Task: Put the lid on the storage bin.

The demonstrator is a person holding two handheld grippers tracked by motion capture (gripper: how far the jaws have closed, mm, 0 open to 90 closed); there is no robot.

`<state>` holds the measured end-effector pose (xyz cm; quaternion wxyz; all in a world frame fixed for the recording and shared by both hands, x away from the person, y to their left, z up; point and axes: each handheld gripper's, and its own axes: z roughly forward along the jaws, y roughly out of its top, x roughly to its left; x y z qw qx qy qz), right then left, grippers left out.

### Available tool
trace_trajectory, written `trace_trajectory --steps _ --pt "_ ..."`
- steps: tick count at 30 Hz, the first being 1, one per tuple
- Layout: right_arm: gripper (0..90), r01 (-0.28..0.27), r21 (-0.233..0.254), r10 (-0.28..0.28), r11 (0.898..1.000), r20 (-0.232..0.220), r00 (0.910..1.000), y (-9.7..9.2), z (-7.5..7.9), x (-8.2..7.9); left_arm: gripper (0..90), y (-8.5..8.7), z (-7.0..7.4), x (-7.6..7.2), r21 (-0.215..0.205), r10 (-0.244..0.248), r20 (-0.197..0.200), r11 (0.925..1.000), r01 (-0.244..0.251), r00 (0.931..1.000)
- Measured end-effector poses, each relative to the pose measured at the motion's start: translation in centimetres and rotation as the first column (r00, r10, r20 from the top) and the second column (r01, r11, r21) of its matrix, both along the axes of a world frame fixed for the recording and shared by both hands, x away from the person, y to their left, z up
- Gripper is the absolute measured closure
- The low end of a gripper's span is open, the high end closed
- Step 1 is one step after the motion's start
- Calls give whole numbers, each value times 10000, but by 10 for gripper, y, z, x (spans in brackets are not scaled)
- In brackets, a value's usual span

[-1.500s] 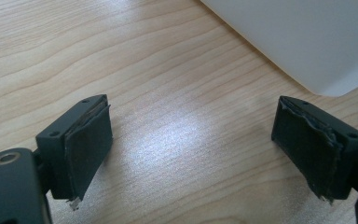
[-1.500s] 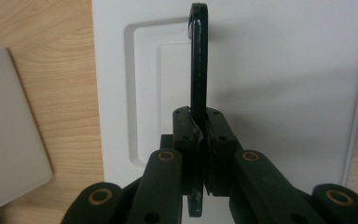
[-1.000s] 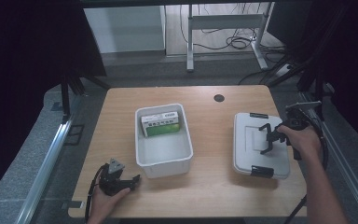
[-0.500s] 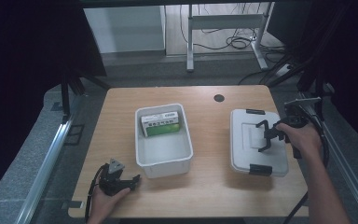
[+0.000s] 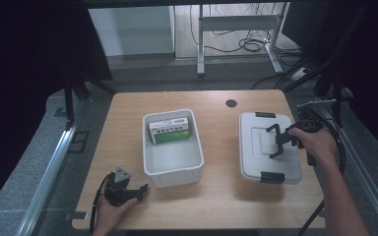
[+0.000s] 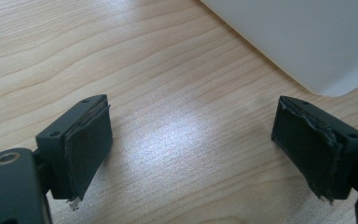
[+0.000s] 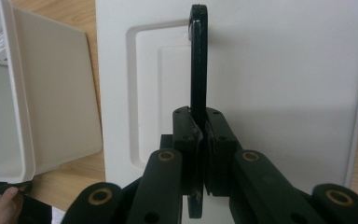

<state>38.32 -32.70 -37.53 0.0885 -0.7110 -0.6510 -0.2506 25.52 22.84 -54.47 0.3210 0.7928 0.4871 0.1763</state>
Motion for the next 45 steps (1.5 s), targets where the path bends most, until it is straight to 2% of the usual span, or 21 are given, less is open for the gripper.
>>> trace_trajectory --steps 17,39,45 --pt "854 -638 221 628 9977 409 9972 26 20 0 121 0 0 0 -2 5 23 10000 -5 10000" --pt "854 -1236 612 1192 9904 701 9904 58 34 3 121 0 0 0 -9 2 18 10000 -2 10000" --pt "854 -1337 828 1284 9876 659 9895 66 35 4 121 0 0 0 -5 -4 6 10000 4 10000"
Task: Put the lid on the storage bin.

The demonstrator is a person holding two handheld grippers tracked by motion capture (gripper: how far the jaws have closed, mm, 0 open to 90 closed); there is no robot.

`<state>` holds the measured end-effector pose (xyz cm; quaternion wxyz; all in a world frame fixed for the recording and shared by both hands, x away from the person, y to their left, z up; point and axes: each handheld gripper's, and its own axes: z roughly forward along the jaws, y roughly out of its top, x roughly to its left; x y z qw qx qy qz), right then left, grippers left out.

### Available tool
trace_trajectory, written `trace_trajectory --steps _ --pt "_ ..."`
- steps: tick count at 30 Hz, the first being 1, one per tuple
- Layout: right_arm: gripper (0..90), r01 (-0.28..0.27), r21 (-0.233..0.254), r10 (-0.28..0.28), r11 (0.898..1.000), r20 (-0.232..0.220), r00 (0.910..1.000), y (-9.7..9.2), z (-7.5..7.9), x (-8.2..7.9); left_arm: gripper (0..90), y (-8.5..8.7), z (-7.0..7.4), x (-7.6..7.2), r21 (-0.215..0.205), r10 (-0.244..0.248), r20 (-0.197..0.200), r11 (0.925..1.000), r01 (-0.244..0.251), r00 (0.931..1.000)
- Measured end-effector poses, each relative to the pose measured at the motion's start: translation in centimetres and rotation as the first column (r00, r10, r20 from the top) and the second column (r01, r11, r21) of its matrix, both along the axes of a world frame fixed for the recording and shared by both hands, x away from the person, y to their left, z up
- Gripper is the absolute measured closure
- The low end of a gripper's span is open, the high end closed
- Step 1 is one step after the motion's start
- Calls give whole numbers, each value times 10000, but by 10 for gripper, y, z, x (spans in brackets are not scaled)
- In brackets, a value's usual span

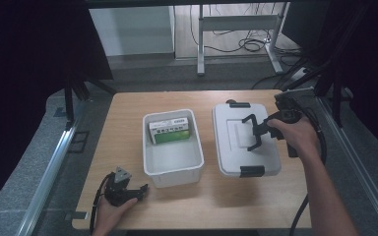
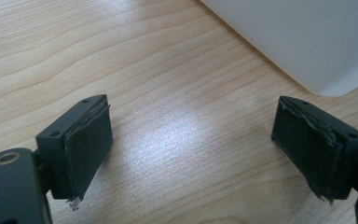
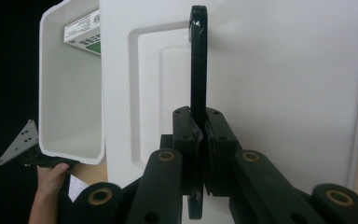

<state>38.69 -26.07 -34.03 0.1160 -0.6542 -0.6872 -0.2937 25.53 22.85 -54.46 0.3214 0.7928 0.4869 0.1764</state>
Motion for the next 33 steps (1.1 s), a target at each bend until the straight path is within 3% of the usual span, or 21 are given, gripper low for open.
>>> trace_trajectory --steps 33 --pt "854 -1023 564 996 9932 496 9938 57 30 -3 122 0 0 0 12 -8 -4 10000 8 10000"
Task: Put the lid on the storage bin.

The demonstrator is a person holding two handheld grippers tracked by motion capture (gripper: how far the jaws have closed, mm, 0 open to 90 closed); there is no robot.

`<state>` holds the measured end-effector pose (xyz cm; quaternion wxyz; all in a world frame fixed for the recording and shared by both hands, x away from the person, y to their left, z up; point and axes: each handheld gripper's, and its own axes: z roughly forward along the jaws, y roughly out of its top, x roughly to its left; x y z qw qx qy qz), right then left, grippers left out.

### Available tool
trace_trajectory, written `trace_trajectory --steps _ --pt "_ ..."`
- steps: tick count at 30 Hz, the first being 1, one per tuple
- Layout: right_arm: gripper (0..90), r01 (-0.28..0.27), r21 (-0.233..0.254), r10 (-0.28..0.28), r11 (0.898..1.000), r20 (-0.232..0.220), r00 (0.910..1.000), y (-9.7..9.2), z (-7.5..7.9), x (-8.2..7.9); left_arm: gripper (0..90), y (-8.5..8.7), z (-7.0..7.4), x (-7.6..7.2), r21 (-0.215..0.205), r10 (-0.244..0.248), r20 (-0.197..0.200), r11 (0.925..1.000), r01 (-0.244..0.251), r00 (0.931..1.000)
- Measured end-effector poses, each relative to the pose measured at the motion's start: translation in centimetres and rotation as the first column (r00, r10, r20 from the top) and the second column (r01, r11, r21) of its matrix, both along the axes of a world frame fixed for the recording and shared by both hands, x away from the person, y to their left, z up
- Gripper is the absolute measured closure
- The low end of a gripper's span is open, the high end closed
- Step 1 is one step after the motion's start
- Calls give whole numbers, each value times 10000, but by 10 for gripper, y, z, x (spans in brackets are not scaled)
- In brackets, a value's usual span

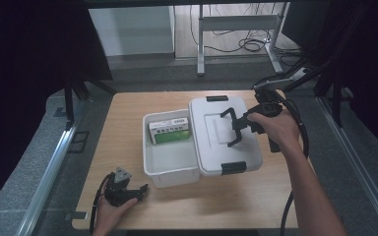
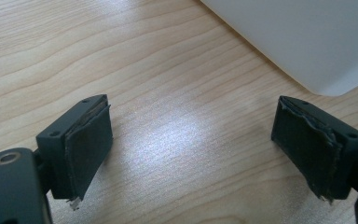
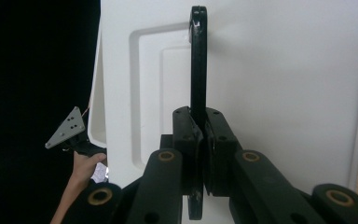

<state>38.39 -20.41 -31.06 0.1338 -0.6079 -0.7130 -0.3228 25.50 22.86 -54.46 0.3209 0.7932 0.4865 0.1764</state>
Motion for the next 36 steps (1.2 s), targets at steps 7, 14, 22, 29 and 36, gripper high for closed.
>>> trace_trajectory --steps 7,14,22,29,36 --pt "854 -247 143 245 9996 125 9996 11 8 -2 122 0 0 0 -3 -1 4 10000 1 10000" --pt "854 -349 285 345 9990 154 9993 19 10 -2 122 0 0 0 -6 -1 5 10000 1 10000" --pt "853 -513 338 508 9981 159 9986 30 9 -2 122 0 0 0 -7 -1 5 10000 1 10000" --pt "854 -778 488 770 9958 182 9969 48 8 -2 122 0 0 0 -12 -2 5 10000 2 10000" --pt "854 -888 594 878 9943 191 9960 57 8 -2 121 0 0 0 -18 6 20 10000 -6 10000"
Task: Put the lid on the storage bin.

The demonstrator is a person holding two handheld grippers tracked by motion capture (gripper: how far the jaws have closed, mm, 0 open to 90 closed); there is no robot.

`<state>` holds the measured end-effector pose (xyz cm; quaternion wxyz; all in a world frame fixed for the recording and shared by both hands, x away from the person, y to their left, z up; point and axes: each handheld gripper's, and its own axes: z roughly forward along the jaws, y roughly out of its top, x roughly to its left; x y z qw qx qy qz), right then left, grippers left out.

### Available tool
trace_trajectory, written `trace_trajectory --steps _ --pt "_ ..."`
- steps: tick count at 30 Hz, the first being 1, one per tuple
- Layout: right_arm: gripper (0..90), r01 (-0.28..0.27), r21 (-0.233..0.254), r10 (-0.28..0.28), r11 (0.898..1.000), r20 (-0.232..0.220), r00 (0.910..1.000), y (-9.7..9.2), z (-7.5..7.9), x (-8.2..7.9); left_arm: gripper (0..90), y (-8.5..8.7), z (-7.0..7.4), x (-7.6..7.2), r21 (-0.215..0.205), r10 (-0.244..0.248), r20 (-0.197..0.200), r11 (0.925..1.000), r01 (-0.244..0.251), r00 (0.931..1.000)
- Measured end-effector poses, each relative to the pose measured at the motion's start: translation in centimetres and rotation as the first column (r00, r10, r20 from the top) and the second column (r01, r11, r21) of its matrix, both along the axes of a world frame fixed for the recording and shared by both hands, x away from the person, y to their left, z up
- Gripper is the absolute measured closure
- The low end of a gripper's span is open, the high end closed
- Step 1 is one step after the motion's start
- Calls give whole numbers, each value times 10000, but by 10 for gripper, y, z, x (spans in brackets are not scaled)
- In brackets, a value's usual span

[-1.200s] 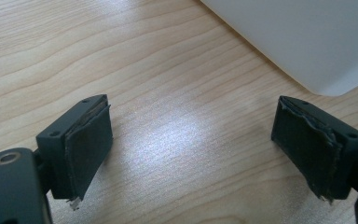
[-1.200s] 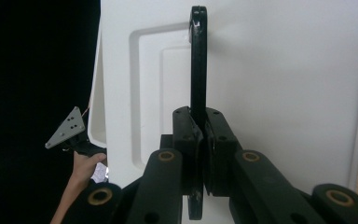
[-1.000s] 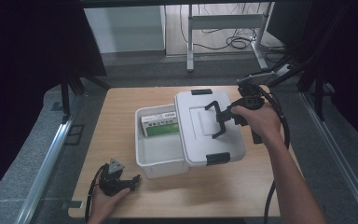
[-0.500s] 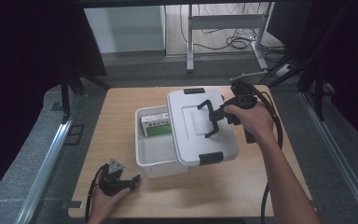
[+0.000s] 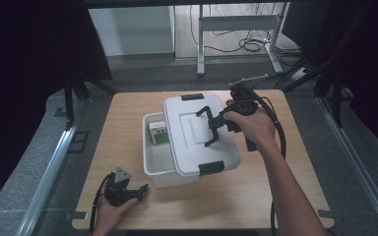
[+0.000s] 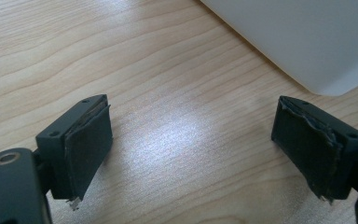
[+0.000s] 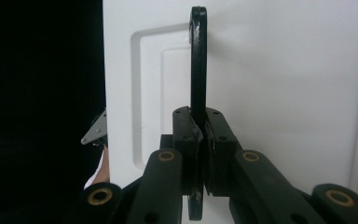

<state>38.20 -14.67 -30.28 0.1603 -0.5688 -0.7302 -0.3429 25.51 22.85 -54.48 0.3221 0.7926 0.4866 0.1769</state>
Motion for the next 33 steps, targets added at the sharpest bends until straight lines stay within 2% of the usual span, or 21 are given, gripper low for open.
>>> trace_trajectory --steps 9,16,33 --pt "854 -47 149 47 9999 62 10000 7 1 -1 121 0 0 0 1 -4 -6 10000 4 10000" --pt "853 -202 82 202 9998 15 9998 23 0 -3 121 0 0 0 12 -19 -20 10000 19 10000" --pt "853 -1 7 1 10000 -223 9998 51 -5 3 121 0 0 0 22 -60 -20 10000 60 10000"
